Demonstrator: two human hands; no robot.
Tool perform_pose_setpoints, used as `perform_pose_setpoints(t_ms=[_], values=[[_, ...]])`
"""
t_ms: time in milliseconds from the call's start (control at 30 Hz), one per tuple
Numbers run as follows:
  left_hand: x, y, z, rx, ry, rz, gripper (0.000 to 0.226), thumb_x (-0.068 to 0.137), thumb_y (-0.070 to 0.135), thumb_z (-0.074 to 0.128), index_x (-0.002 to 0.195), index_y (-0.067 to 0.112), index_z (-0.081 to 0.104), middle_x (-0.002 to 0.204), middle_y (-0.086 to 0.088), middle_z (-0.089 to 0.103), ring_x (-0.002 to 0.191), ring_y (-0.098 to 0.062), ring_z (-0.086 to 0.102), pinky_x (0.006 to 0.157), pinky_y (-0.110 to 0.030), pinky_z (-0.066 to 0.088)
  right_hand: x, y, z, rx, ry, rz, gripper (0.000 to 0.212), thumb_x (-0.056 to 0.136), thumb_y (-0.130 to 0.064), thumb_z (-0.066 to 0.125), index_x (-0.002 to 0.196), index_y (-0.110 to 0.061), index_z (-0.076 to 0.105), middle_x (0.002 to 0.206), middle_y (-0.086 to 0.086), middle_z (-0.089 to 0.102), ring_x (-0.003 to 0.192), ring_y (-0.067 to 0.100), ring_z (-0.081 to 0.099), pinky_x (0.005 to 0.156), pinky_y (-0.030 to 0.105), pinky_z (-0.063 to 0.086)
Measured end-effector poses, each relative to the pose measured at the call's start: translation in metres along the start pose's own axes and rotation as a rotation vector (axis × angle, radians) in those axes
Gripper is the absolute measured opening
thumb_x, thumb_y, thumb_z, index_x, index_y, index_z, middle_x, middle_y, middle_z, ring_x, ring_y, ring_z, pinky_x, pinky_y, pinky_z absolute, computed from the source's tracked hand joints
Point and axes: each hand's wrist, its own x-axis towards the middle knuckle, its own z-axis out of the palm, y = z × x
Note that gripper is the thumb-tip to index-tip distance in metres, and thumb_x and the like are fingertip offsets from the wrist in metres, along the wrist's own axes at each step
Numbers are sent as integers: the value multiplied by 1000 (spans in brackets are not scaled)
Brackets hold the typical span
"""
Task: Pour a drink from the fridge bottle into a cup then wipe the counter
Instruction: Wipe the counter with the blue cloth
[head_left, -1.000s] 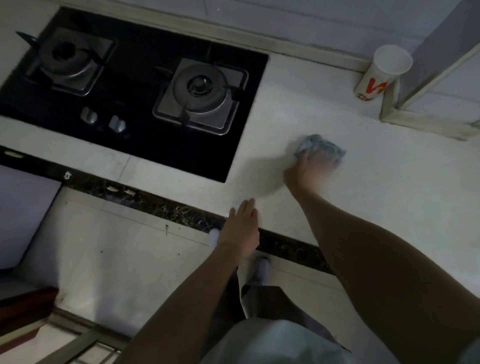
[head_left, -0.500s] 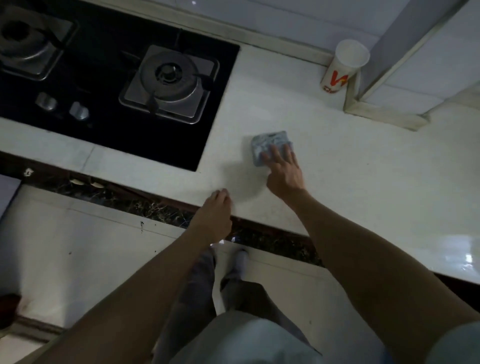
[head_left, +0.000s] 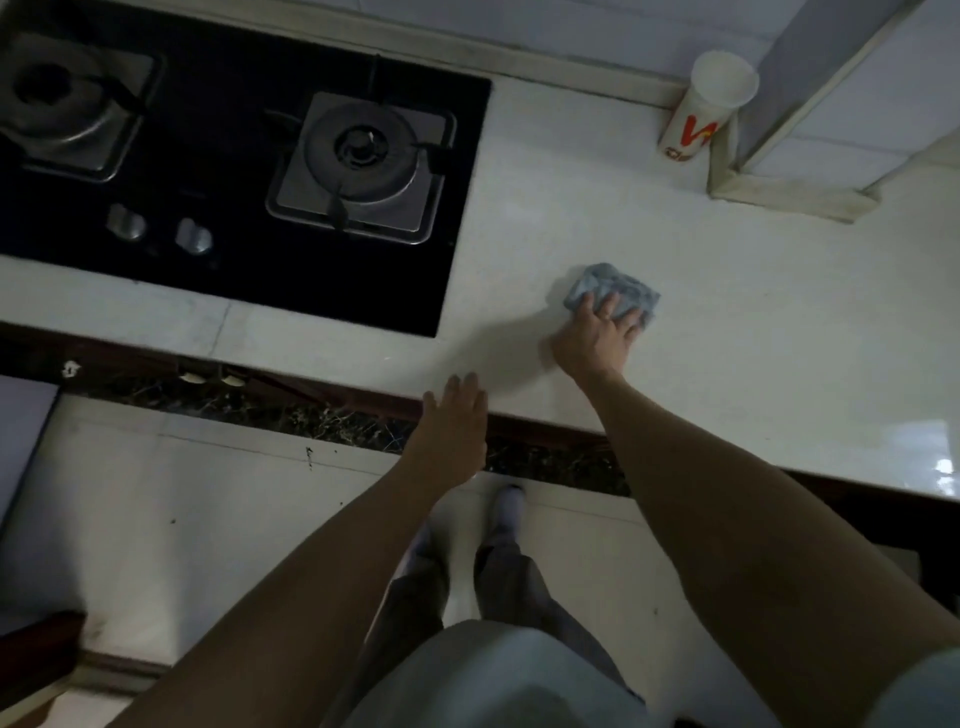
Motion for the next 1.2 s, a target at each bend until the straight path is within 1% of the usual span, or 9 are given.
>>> perform_pose_setpoints(t_ms=[67, 200, 400, 533, 633, 733, 933, 1067, 1200], values=[[-7, -6, 4, 22, 37, -3, 65, 94, 23, 49, 149, 1, 23, 162, -16, 6, 150, -35, 10, 117, -55, 23, -8, -39, 11, -4, -38, -156, 78, 86, -30, 52, 153, -22, 15, 162, 14, -1, 143, 50, -12, 118, 57, -6], [-11, -16, 11, 1, 122, 56, 60, 90, 19, 50, 144, 2, 32, 156, -18, 23, 147, -34, 19, 116, -51, 27, -33, -97, 31, -98, -50, -412, 81, 80, -25, 57, 151, -23, 17, 160, 12, 3, 143, 49, -11, 118, 58, -3], [-10, -18, 16, 63, 106, 73, 65, 92, 22, 51, 147, -2, 28, 154, -25, 24, 145, -40, 22, 117, -55, 23, -40, -57, 30, -187, 17, -586, 77, 86, -15, 56, 153, -27, 19, 163, 3, 5, 148, 37, -8, 119, 45, -4], [-9, -24, 13, 6, 107, 133, 60, 84, 19, 54, 139, 2, 38, 144, -19, 34, 137, -36, 29, 113, -50, 28, -46, 4, 24, -151, 63, -407, 75, 84, -15, 63, 150, -25, 29, 162, 5, 16, 148, 38, 1, 121, 50, 14], [-8, -29, 9, -61, 104, 173, 53, 84, 17, 55, 134, 4, 44, 138, -16, 38, 133, -33, 32, 115, -46, 28, -59, 56, 21, -165, 48, -174, 79, 84, -21, 68, 151, -20, 26, 161, 10, 18, 147, 43, 3, 120, 52, 13], [-8, -33, 9, -57, 97, 192, 46, 85, 19, 53, 129, 6, 49, 134, -15, 42, 129, -31, 37, 114, -44, 30, -78, 102, 22, -190, 84, -18, 65, 89, -21, 56, 148, -13, 28, 156, 21, 25, 141, 54, 13, 115, 60, 19], [-16, -41, 0, -160, 120, 168, 30, 89, 12, 50, 117, 5, 54, 126, -13, 47, 119, -27, 46, 106, -36, 38, -82, 75, 28, -68, 91, 268, 64, 86, -25, 50, 145, -9, 30, 151, 27, 26, 136, 59, 16, 114, 64, 5], [-27, -58, -1, -220, 146, 112, 36, 87, 6, 50, 122, 1, 53, 134, -14, 45, 124, -28, 44, 107, -37, 38, -80, 10, 38, 4, 102, 171, 87, 70, -29, 65, 144, -15, 21, 149, 25, 28, 136, 61, 13, 113, 67, 0], [-38, -76, -3, -186, 154, 104, 44, 91, 13, 52, 133, -2, 49, 144, -16, 40, 131, -29, 41, 113, -37, 33, -88, -59, 54, -62, 80, -108, 82, 76, -33, 60, 148, -19, 21, 156, 21, 19, 139, 58, 5, 112, 67, 0]])
